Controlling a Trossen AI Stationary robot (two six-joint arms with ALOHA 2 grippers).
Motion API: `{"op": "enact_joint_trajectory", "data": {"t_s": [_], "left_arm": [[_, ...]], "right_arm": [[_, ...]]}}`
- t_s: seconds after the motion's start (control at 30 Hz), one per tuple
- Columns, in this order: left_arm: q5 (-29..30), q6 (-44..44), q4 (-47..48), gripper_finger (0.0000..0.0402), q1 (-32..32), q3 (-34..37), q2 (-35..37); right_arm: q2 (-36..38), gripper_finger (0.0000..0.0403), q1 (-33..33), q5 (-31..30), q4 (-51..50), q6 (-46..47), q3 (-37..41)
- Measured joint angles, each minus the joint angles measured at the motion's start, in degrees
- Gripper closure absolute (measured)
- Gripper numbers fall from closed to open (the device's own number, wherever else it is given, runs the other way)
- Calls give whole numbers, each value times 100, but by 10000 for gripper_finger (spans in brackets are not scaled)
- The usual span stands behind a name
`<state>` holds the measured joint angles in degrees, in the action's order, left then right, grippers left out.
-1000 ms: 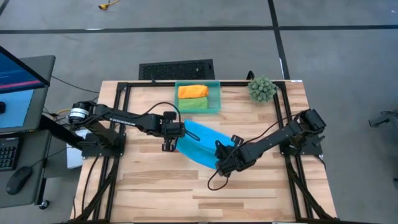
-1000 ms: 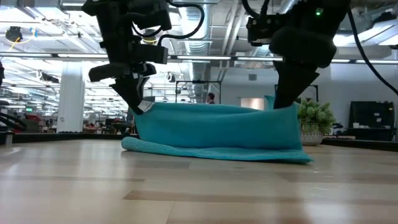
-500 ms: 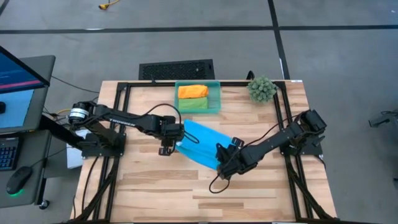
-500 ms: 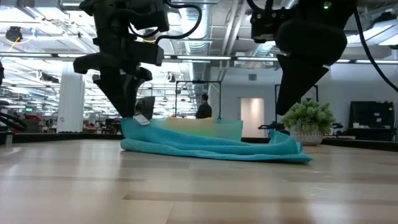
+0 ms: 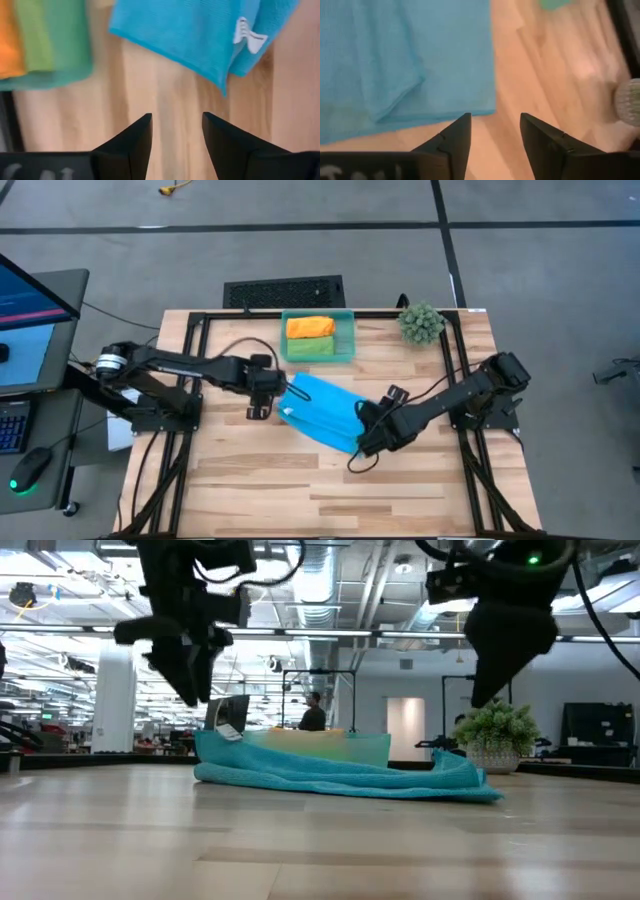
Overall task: Roll microfiber towels into tight, uniform cylinder then place into a basket
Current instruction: Roll the blue microfiber cloth
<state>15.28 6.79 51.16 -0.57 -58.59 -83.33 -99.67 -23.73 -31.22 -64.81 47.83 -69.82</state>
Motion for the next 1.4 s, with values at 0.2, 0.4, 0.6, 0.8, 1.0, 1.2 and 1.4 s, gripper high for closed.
{"op": "enact_joint_trajectory", "data": {"t_s": [0.2,0.4,0.6,0.8,1.0,1.2,1.4], "left_arm": [[-192,56,-70,235,-648,-1,850],[-1396,160,-1351,235,-1576,381,1261],[-2824,-178,-2586,235,-2307,1228,1238],[-3831,-814,-3939,235,-2757,1958,1150],[-4090,-1445,-4741,235,-2886,2575,1082],[-4132,-1607,-5120,235,-2885,2770,912],[-4449,-1672,-5227,235,-2933,2937,820]], "right_arm": [[439,230,209,-207,-939,55,41],[972,240,332,-227,-435,63,539],[1466,255,310,-182,1038,297,1541],[2003,263,272,-171,1768,909,2183],[2330,262,101,-158,3310,1831,2913],[2360,263,-105,-173,4933,2591,3515],[2311,264,-295,-224,5975,3508,4064]]}}
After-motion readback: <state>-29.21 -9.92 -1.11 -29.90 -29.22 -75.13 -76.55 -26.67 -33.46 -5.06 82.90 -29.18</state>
